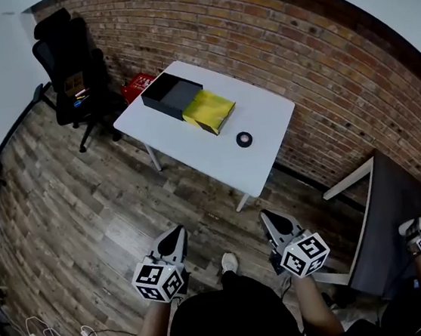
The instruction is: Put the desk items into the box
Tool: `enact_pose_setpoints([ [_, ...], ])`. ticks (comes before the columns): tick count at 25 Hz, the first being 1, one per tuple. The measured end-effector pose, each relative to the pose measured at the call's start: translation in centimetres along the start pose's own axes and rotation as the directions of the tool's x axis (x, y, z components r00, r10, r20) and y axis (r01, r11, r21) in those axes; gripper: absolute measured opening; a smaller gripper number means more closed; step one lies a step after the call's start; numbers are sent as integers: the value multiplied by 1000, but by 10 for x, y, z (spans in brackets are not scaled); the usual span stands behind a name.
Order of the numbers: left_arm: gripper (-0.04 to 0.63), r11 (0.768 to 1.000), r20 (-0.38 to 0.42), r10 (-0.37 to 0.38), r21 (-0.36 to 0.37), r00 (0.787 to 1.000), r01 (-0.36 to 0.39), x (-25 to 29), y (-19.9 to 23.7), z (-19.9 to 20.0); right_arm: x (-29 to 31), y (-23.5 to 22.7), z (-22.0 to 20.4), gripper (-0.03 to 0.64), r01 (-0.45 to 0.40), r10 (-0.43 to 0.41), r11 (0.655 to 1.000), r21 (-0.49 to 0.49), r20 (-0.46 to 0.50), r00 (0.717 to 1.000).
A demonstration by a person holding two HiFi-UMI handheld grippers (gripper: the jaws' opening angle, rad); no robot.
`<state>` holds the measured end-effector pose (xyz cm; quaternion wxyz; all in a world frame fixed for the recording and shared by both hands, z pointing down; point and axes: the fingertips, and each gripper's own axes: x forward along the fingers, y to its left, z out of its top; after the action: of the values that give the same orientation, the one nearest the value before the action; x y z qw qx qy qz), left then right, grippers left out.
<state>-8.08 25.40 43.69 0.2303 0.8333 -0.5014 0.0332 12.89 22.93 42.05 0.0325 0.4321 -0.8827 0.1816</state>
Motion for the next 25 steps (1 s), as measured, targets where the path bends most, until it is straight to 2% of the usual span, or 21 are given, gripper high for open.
enact_pose_setpoints([
  [12, 6, 999, 18, 38, 1, 999, -38, 101, -3, 28, 51, -92, 29, 20, -57, 56, 998, -23, -32, 998],
  [25, 6, 997, -1, 71, -3, 997, -71, 137, 5, 32, 76, -120, 33, 20, -97, 96, 995, -16, -60, 994],
])
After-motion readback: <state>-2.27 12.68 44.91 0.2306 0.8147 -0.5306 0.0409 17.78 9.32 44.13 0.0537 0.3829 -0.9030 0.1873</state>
